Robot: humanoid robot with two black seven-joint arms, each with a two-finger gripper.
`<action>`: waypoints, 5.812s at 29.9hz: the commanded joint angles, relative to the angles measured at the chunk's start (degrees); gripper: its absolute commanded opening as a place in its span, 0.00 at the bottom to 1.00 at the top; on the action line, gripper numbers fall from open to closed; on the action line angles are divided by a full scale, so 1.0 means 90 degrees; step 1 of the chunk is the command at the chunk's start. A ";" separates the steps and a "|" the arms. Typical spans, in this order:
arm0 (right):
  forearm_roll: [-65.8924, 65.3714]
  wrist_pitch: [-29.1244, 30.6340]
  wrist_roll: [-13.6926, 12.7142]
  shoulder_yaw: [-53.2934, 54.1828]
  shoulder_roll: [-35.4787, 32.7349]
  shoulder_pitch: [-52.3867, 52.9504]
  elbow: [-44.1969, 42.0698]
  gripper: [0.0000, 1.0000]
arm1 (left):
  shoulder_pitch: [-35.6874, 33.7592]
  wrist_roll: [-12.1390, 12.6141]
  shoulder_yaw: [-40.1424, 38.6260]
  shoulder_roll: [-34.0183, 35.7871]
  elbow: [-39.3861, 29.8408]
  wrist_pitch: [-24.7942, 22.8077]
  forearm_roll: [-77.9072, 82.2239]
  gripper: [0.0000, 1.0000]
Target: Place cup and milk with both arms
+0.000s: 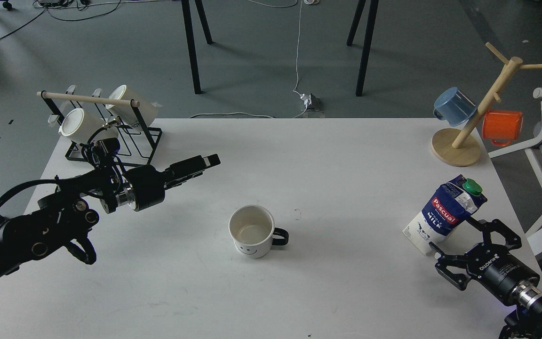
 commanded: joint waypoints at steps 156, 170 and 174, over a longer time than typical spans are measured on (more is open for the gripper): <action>-0.0262 0.0000 0.1369 0.0693 0.1871 0.0045 -0.0121 0.93 | 0.0519 0.0000 0.0058 -0.0232 0.1861 0.0303 -0.0001 0.99; -0.0545 0.0000 0.1330 0.0683 0.2028 0.0065 -0.0268 0.61 | 0.0519 0.0000 0.0058 -0.0271 0.2036 0.0303 -0.0001 0.99; -0.0594 0.0000 0.1330 0.0693 0.2028 0.0065 -0.0268 0.58 | 0.0519 0.0000 0.0058 -0.0271 0.2046 0.0303 -0.0001 0.99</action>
